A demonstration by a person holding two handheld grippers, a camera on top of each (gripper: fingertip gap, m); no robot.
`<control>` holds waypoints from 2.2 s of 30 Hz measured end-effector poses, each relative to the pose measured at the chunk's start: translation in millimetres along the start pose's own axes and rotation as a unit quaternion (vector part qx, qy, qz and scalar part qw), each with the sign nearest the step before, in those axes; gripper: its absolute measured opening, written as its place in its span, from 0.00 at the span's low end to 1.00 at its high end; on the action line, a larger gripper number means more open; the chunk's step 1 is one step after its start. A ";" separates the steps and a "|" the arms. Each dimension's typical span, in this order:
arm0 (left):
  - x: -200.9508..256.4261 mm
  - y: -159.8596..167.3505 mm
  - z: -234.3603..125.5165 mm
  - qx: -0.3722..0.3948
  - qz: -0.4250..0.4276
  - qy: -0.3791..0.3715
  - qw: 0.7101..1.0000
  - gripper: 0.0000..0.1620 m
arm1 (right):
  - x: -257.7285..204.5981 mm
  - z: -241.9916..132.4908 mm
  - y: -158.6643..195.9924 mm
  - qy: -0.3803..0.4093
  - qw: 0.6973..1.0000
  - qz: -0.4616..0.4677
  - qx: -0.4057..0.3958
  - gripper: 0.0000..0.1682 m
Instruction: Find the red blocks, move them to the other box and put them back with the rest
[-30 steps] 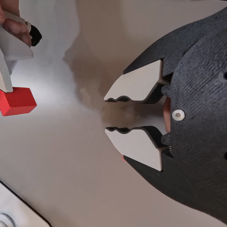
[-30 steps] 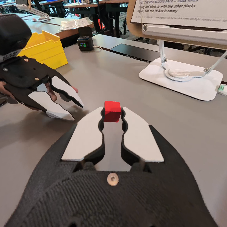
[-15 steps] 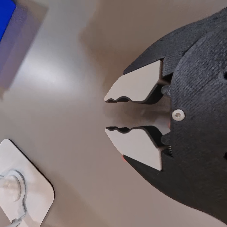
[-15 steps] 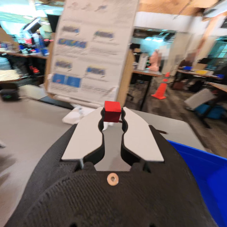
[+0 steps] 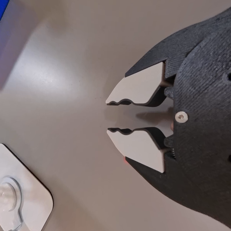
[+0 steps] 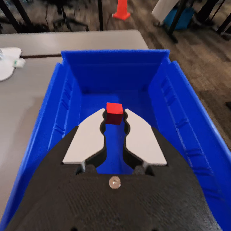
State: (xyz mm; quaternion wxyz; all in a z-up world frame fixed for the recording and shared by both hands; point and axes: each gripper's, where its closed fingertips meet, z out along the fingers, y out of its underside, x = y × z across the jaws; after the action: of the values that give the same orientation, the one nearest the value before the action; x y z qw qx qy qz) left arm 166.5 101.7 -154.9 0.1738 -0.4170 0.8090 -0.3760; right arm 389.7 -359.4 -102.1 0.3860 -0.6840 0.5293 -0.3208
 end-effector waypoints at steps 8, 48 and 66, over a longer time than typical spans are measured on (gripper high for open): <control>0.1 4.2 1.2 -0.006 0.002 0.002 1.000 0.22 | -0.9 15.4 18.4 -0.011 0.998 0.006 -0.059 0.16; -13.0 7.6 -1.9 -0.007 -0.004 -0.033 0.999 0.24 | 13.8 33.7 45.1 -0.004 0.995 -0.026 -0.096 0.16; -15.9 9.3 -0.9 -0.010 -0.006 -0.035 0.999 0.24 | 24.9 -4.0 -12.6 0.074 0.991 -0.104 -0.036 0.21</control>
State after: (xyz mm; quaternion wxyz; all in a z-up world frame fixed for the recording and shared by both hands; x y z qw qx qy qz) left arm 170.3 118.4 -161.8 0.1957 -0.4369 0.8033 -0.3545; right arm 398.1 -382.6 -88.5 0.2851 -0.7233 0.4936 -0.3897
